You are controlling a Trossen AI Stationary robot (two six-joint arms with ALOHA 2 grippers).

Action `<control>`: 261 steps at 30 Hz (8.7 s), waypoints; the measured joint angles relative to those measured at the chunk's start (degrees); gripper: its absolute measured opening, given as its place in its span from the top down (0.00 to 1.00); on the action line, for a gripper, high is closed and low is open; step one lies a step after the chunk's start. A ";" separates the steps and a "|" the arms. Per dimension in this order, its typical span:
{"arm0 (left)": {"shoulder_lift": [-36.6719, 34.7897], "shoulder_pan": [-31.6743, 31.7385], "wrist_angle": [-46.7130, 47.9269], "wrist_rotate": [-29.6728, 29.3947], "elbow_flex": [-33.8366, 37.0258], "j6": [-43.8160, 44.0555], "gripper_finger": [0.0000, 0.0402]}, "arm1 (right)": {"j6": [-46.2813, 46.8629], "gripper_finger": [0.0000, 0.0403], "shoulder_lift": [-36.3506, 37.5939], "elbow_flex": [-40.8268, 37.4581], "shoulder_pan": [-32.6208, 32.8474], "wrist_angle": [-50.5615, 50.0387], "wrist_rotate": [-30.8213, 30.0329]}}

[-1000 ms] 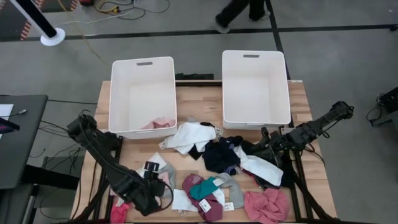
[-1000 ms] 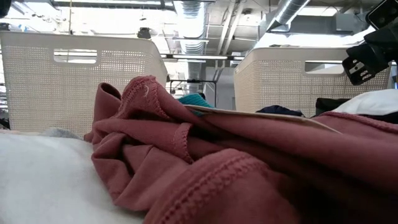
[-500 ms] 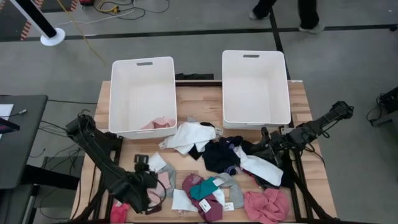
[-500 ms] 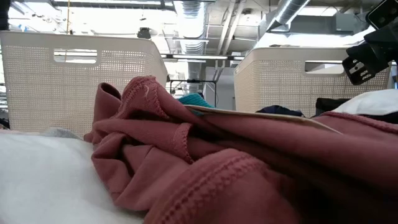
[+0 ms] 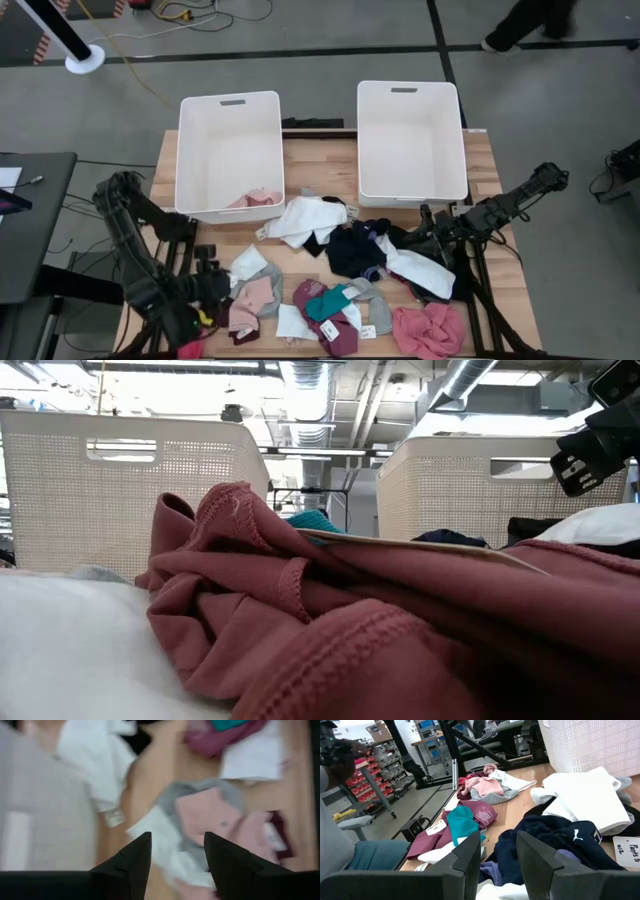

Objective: Sort clothes
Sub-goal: Put the light pink sock into the left white bin

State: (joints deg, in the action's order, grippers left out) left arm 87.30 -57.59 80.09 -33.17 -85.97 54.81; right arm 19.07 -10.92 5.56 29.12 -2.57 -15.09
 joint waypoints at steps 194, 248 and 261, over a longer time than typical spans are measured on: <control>0.05 5.44 -9.35 3.77 8.61 -4.57 0.55 | -39.64 1.00 -78.86 69.98 -25.77 19.21 16.68; 0.03 -5.02 -24.30 4.05 18.73 6.38 0.55 | -31.06 0.88 -110.36 105.26 -40.22 -3.52 35.08; 0.03 -5.02 -24.39 4.07 18.69 7.17 0.55 | -28.96 0.39 -108.14 105.18 -40.11 -3.60 34.47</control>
State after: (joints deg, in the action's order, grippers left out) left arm 87.33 -62.61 55.70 -29.10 -67.29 61.97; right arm -9.89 -119.06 110.74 -10.99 -6.17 19.38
